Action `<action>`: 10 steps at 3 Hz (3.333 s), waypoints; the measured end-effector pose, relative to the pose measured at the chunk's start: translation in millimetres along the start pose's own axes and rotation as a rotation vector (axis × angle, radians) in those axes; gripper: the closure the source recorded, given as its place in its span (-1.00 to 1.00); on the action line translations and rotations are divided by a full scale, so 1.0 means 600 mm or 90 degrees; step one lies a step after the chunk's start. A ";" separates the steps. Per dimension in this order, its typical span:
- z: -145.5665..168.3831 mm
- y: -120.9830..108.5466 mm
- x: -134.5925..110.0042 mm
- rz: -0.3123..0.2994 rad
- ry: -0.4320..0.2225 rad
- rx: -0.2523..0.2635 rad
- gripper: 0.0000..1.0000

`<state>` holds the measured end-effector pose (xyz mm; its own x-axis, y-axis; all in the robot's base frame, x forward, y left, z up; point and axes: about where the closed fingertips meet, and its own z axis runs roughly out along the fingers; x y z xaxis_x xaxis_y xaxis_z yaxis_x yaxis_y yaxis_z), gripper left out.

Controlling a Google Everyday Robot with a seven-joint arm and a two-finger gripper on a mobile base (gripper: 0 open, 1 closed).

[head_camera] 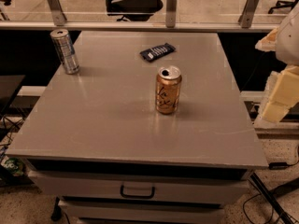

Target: Move orange can near rxbar blueberry

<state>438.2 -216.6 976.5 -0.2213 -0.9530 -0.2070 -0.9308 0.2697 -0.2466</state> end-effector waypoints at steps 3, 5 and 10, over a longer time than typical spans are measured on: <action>0.064 -0.042 -0.102 -0.010 -0.061 -0.036 -1.00; 0.130 -0.057 -0.156 -0.019 -0.096 -0.052 -1.00; 0.185 -0.050 -0.228 -0.062 -0.172 -0.083 -1.00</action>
Offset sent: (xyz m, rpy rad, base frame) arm 0.0268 0.0308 0.0041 0.0562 0.0539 0.0381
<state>528.6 -78.8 906.9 -0.0602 -0.8973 -0.4374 -0.9773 0.1423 -0.1573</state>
